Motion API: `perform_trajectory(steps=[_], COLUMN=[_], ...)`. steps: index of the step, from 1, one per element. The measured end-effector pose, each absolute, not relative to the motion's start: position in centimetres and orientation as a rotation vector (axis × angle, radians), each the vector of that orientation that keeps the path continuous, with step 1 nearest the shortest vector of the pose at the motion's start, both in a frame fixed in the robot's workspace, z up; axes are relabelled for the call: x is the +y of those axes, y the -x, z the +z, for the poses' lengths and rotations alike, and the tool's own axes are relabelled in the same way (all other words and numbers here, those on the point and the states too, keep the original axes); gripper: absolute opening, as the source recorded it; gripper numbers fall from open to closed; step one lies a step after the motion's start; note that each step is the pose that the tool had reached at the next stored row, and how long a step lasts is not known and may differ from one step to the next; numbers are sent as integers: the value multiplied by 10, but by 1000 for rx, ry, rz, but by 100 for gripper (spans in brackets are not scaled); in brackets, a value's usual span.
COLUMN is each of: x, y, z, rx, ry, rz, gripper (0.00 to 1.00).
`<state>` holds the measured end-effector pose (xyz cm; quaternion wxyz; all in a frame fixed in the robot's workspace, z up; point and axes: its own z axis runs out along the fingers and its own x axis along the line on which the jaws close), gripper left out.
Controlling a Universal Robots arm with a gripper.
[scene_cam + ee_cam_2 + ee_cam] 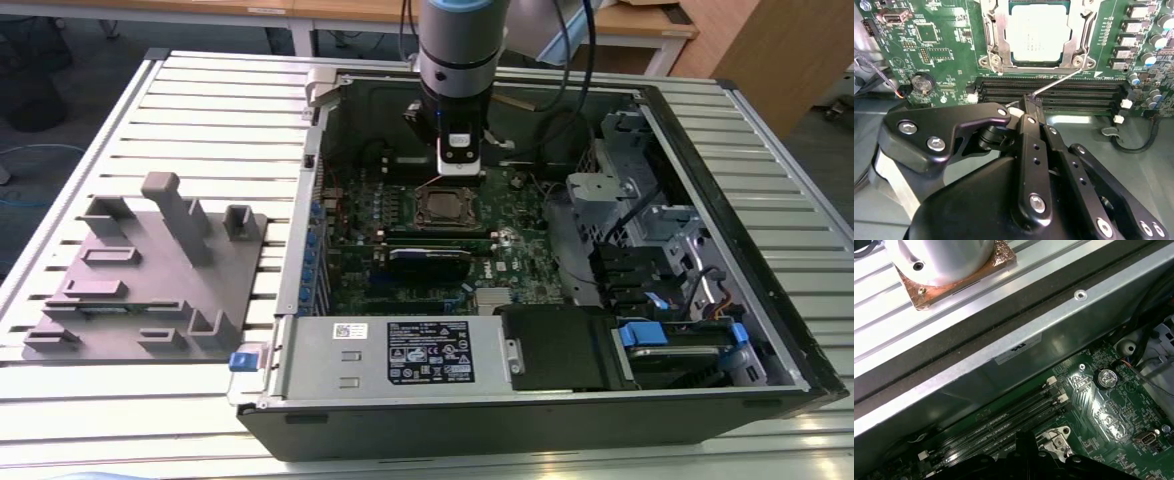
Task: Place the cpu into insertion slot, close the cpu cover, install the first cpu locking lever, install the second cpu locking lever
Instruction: 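Install the first cpu locking lever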
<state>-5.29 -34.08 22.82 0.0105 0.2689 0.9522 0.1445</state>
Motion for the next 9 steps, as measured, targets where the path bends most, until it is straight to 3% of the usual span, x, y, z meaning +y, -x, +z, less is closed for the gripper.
perform_trajectory(steps=[9], x=[-341], y=[53], z=[224], rx=[2968], ry=[-837], rz=[454], gripper=[11])
